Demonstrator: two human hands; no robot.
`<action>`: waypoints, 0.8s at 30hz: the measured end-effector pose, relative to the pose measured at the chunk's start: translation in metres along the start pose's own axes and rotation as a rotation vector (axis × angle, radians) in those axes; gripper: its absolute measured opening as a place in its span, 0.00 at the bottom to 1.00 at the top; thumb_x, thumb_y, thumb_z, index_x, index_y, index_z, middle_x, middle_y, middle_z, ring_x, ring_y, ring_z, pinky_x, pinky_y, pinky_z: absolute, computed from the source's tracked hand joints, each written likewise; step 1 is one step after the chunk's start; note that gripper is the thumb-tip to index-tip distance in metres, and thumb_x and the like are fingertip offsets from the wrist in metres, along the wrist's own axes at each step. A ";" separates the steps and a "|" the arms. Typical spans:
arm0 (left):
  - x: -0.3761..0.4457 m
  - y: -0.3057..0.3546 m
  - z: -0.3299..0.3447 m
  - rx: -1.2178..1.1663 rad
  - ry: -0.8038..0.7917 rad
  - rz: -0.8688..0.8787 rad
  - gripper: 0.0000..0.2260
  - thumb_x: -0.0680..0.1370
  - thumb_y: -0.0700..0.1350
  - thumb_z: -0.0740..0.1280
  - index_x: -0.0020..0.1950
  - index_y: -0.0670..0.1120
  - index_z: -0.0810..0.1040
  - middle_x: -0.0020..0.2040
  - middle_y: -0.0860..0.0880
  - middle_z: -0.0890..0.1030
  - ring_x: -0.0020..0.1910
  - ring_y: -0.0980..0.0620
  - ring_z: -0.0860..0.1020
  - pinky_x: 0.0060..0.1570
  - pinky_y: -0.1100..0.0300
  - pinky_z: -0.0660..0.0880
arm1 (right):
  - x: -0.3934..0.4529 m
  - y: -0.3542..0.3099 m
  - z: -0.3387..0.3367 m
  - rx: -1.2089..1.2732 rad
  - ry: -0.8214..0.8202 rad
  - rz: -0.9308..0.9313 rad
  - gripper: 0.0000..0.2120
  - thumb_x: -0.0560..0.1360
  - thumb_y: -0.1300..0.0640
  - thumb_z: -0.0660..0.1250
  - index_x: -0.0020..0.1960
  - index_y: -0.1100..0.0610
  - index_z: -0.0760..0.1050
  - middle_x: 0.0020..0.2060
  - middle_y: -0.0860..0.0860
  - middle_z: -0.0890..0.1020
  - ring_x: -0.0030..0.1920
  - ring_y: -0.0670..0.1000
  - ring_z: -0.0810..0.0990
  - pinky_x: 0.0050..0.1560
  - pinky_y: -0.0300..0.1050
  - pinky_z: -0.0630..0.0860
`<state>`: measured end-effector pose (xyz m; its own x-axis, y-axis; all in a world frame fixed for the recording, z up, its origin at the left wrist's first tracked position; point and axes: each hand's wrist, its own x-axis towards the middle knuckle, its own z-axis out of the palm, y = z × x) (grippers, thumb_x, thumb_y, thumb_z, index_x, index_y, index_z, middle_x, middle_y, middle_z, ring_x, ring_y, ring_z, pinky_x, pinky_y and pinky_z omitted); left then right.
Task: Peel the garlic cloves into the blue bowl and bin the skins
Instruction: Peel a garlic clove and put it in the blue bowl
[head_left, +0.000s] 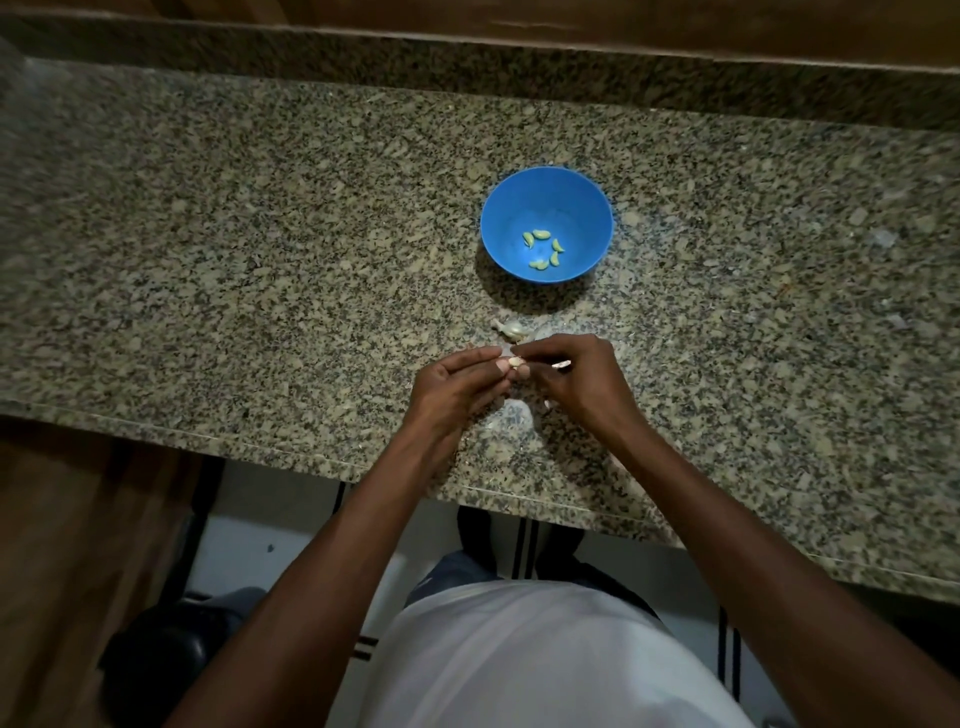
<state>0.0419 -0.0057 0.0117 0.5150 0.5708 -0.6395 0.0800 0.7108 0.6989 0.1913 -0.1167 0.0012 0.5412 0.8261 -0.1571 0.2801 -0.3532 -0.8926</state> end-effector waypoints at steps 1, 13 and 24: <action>0.000 0.001 0.000 0.007 -0.001 -0.006 0.15 0.76 0.31 0.74 0.62 0.33 0.81 0.55 0.35 0.86 0.54 0.40 0.87 0.58 0.55 0.83 | 0.000 0.000 -0.001 -0.088 -0.015 -0.078 0.11 0.77 0.63 0.74 0.57 0.54 0.88 0.48 0.49 0.89 0.47 0.44 0.86 0.48 0.46 0.84; -0.002 0.008 0.002 -0.049 0.079 -0.176 0.11 0.74 0.30 0.74 0.56 0.35 0.84 0.53 0.37 0.87 0.51 0.44 0.87 0.51 0.56 0.84 | -0.012 -0.008 0.005 -0.180 0.051 -0.206 0.15 0.75 0.71 0.69 0.56 0.59 0.88 0.45 0.54 0.89 0.41 0.51 0.87 0.41 0.53 0.84; -0.012 0.019 0.010 0.023 0.158 -0.192 0.09 0.74 0.29 0.74 0.54 0.32 0.83 0.46 0.36 0.87 0.40 0.44 0.88 0.41 0.59 0.85 | -0.014 -0.002 0.016 -0.234 0.079 -0.279 0.19 0.69 0.77 0.70 0.54 0.61 0.87 0.44 0.55 0.88 0.42 0.52 0.86 0.42 0.53 0.84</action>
<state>0.0458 -0.0029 0.0355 0.3485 0.4846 -0.8023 0.1839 0.8040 0.5655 0.1703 -0.1202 -0.0017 0.4753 0.8716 0.1195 0.5938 -0.2176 -0.7746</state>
